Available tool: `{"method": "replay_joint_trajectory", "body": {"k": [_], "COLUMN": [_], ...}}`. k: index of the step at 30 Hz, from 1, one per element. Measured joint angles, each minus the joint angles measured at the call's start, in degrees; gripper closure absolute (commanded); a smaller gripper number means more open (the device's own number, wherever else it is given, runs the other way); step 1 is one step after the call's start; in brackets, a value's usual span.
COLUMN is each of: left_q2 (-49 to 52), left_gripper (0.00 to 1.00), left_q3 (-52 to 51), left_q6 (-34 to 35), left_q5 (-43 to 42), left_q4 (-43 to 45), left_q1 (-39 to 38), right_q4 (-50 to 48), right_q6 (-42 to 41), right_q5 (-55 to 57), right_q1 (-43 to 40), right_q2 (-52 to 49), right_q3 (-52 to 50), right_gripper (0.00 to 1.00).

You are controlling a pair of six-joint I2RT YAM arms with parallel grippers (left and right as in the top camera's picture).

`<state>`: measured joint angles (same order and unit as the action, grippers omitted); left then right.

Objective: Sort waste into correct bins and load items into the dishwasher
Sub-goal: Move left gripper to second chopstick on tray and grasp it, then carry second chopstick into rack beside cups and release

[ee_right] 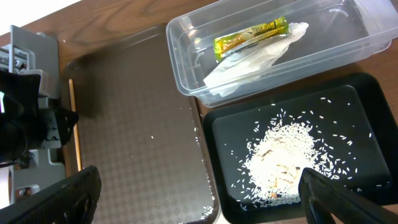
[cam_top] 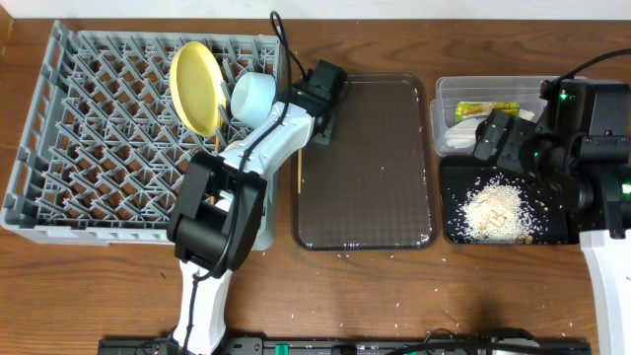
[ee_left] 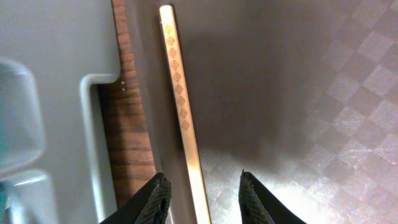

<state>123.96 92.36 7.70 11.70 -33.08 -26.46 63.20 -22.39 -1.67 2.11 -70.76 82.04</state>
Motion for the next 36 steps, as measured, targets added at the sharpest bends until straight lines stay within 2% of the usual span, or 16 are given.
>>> {"method": "replay_joint_trajectory", "body": {"k": [10, 13, 15, 22, 32, 34, 36], "left_q2": [2.95, 3.02, 3.04, 3.04, 2.91, 2.86, 2.86], "left_gripper": [0.62, 0.68, 0.69, 0.67, 0.66, 0.69, 0.81], "left_q3": [0.20, 0.20, 0.24, 1.33, 2.14, 2.14, 2.14], "left_q6": [0.46, 0.87, 1.22, 4.00, 7.34, 7.61, 7.80], "left_q5": [-1.07, -1.07, -1.09, -2.38, -15.87, -17.44, -17.86], "left_q4": [0.42, 0.39, 0.04, -6.97, -14.95, -16.63, -17.40], "left_q1": [-0.26, -0.26, -0.28, -0.46, 2.38, 2.43, 2.36], "right_q4": [0.00, 0.00, 0.00, 0.00, 0.00, 0.00, 0.00], "right_q6": [0.00, 0.00, 0.00, 0.02, 0.00, 0.00, 0.00], "right_q5": [0.00, 0.00, 0.00, 0.00, 0.00, 0.00, 0.00], "right_q1": [0.00, 0.00, 0.00, 0.00, 0.00, 0.00, 0.00], "right_q2": [0.00, 0.00, 0.00, 0.00, 0.00, 0.00, 0.00], "right_q3": [0.00, 0.00, 0.00, 0.00, 0.00, 0.00, 0.00], "right_gripper": [0.01, 0.01, 0.01, 0.01, 0.01, 0.01, 0.01]}}
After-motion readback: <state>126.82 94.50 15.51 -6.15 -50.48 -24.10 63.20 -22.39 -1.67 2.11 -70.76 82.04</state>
